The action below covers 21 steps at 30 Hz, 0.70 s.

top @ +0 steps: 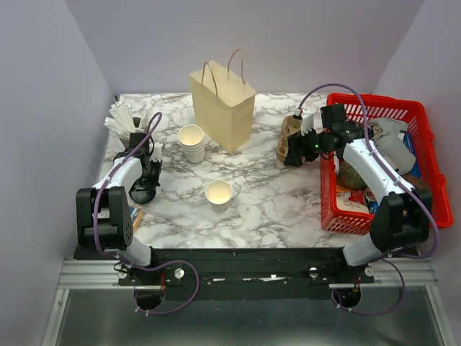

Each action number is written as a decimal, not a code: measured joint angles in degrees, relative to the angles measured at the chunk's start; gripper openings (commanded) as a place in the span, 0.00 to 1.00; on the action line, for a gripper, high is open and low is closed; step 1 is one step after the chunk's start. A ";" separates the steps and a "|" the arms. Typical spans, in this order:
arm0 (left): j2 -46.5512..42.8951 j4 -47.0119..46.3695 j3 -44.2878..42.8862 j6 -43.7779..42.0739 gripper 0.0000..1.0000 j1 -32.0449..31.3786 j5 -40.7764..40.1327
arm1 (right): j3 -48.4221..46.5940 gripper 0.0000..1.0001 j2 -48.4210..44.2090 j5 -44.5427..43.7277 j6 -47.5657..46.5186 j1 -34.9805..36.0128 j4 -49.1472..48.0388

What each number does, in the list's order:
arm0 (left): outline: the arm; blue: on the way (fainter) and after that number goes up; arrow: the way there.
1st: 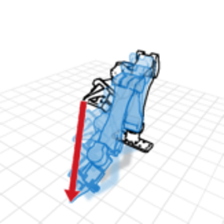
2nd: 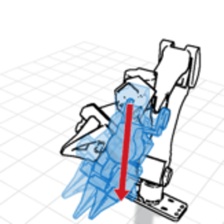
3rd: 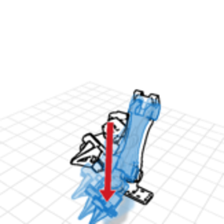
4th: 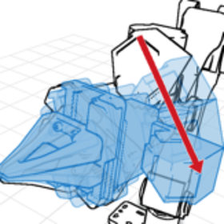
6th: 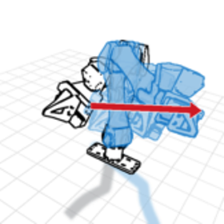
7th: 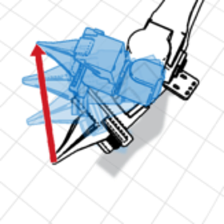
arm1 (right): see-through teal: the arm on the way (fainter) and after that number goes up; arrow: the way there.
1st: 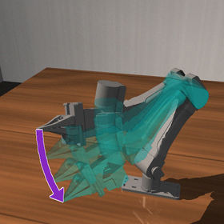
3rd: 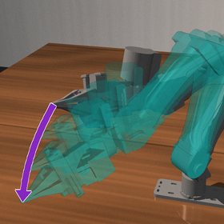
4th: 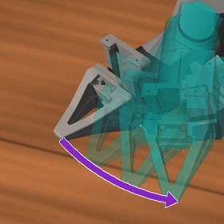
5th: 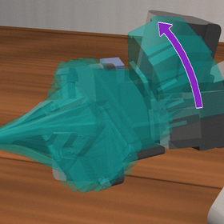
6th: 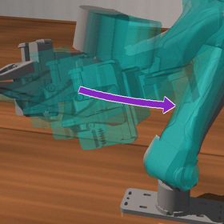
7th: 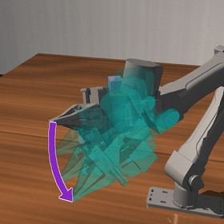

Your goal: Pack the takeout coffee

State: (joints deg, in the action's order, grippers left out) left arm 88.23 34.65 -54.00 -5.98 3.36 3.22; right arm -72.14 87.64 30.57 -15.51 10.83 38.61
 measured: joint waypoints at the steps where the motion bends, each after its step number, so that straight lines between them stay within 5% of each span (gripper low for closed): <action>1: 0.00 0.00 0.00 -0.04 0.00 0.00 -0.02 | 0.00 0.80 0.00 0.00 0.00 0.00 0.00; 15: -9.09 6.43 -3.58 -5.77 0.00 0.00 -2.19 | 0.00 0.80 0.02 0.04 0.02 0.00 0.02; 21: -12.46 9.66 -4.39 -9.60 0.00 -0.02 4.50 | -1.68 0.80 1.07 0.11 0.04 0.00 0.07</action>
State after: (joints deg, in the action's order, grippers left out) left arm 75.77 44.31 -58.39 -15.57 3.33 7.73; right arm -73.82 88.71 30.68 -15.46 10.83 38.68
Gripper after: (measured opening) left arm 0.008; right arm 0.798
